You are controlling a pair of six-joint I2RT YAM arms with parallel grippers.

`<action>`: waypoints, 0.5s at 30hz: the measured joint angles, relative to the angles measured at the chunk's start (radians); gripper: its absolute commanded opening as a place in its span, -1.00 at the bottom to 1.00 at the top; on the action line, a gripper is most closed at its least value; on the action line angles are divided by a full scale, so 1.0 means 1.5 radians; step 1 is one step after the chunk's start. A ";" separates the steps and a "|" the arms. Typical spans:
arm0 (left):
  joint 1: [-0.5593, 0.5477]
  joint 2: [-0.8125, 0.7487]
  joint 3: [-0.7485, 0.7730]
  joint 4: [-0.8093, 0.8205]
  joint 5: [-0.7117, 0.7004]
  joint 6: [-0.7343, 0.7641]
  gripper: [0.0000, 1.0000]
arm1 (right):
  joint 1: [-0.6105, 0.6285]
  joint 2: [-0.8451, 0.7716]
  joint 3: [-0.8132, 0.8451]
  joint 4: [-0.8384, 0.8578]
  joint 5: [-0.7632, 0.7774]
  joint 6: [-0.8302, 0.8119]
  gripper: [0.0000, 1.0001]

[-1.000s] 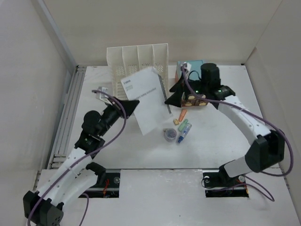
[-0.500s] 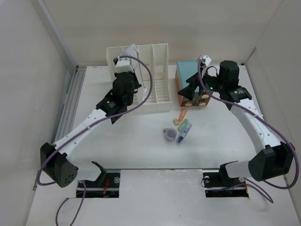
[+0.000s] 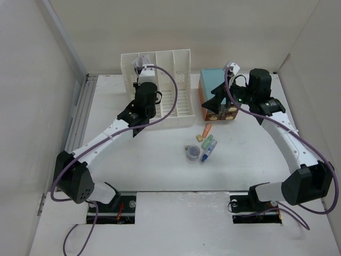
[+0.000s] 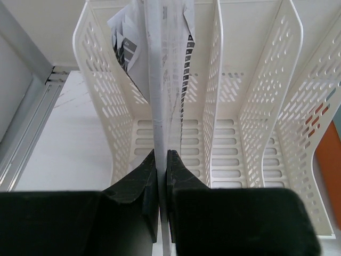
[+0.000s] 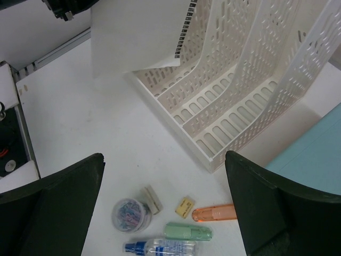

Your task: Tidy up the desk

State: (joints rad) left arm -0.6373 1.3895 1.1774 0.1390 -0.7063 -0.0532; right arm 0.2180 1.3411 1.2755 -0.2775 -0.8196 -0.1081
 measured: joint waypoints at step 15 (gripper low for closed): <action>0.008 0.053 -0.143 0.277 0.037 0.086 -1.00 | -0.002 0.012 -0.001 -0.001 -0.010 0.000 1.00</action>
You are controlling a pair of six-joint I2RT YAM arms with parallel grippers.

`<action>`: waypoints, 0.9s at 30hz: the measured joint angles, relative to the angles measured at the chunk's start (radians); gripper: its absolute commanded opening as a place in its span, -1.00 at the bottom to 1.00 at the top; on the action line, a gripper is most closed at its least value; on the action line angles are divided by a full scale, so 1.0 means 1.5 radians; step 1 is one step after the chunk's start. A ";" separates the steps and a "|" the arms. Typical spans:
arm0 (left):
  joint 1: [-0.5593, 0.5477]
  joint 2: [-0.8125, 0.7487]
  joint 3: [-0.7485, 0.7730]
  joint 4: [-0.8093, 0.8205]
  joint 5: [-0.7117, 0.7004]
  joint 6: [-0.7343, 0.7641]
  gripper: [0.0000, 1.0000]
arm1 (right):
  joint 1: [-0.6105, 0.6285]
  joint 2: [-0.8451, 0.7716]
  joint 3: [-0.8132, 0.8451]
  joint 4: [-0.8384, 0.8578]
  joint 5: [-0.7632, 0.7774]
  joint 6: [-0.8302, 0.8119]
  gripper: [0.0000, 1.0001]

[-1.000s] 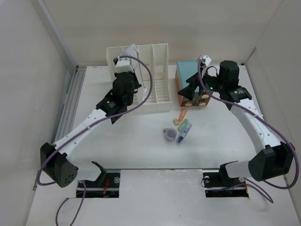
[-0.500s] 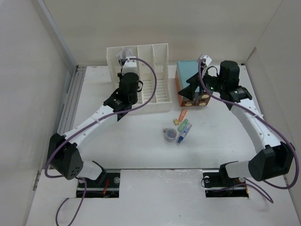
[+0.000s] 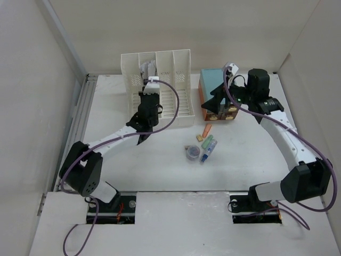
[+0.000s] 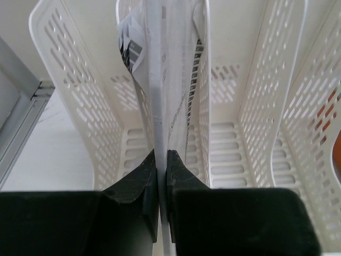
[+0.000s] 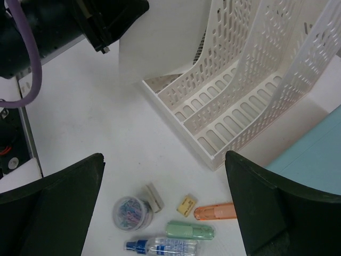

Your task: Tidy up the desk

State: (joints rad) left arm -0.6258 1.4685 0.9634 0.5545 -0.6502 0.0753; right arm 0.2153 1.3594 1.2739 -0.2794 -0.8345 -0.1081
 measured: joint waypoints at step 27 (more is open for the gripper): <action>-0.064 0.167 -0.085 0.514 -0.091 0.300 -1.00 | -0.012 0.038 -0.010 0.000 -0.015 -0.001 1.00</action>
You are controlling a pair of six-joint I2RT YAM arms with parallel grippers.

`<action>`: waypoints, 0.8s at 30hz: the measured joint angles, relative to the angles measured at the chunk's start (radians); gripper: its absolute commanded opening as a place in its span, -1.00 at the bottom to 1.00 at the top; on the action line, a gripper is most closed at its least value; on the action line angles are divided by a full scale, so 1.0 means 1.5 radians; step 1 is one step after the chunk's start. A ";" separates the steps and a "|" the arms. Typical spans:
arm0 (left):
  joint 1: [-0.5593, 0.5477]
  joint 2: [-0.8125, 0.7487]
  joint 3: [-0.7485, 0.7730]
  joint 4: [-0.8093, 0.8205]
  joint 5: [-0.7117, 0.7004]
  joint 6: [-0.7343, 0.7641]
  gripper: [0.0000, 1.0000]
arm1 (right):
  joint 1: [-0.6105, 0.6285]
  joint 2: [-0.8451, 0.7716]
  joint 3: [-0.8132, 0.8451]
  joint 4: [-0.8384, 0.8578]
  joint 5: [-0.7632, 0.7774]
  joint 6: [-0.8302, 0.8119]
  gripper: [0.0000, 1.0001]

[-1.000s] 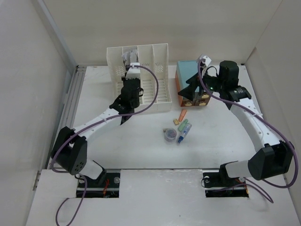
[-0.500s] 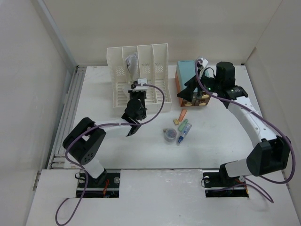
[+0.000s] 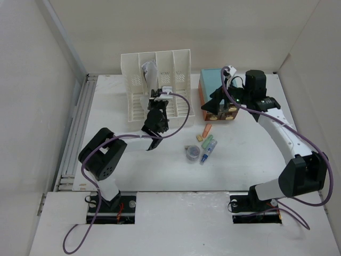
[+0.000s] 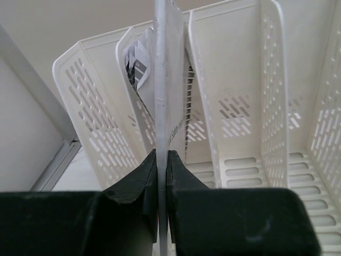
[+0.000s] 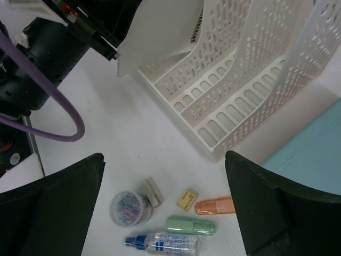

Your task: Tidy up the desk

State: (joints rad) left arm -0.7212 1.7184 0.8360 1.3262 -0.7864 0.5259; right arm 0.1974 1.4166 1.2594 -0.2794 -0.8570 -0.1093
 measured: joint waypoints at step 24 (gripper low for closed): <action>0.045 0.002 0.045 -0.042 0.066 0.002 -1.00 | -0.001 0.029 0.000 -0.001 -0.026 -0.012 1.00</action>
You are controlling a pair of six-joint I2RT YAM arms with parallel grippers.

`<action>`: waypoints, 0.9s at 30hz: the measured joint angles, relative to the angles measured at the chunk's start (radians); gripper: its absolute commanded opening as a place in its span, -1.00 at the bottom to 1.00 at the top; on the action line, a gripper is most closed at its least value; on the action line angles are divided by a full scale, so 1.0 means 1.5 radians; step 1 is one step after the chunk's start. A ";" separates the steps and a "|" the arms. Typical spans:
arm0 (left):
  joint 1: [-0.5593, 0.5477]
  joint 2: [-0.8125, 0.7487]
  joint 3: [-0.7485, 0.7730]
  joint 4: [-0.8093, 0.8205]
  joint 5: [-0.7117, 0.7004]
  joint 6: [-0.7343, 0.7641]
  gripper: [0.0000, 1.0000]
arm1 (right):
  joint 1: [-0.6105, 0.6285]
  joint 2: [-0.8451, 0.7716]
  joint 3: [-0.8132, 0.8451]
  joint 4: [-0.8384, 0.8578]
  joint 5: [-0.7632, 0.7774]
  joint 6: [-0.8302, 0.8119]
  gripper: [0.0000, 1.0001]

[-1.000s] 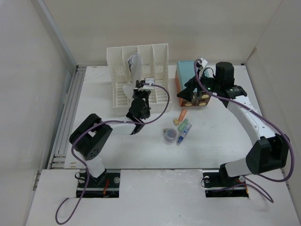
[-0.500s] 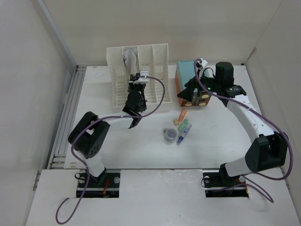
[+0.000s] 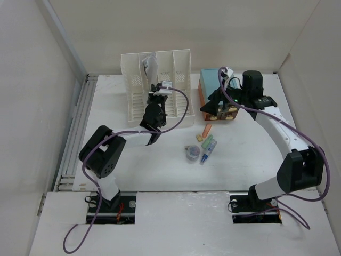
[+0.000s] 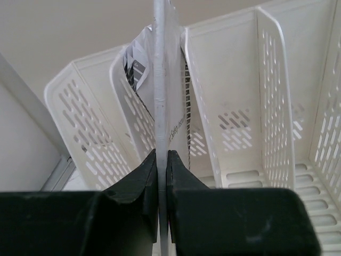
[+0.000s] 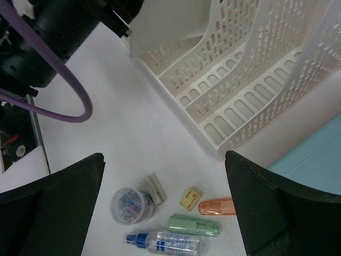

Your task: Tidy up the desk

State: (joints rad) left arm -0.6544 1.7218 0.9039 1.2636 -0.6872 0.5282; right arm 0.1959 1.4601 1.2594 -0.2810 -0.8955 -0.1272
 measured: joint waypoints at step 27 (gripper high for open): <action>0.008 0.045 0.016 0.018 -0.037 -0.059 0.19 | 0.000 0.022 0.000 -0.024 -0.029 -0.030 1.00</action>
State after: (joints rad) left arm -0.6430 1.7885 0.9276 1.2903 -0.7433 0.4397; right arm 0.1959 1.4937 1.2594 -0.3168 -0.9390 -0.1726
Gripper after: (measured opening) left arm 0.574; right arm 0.999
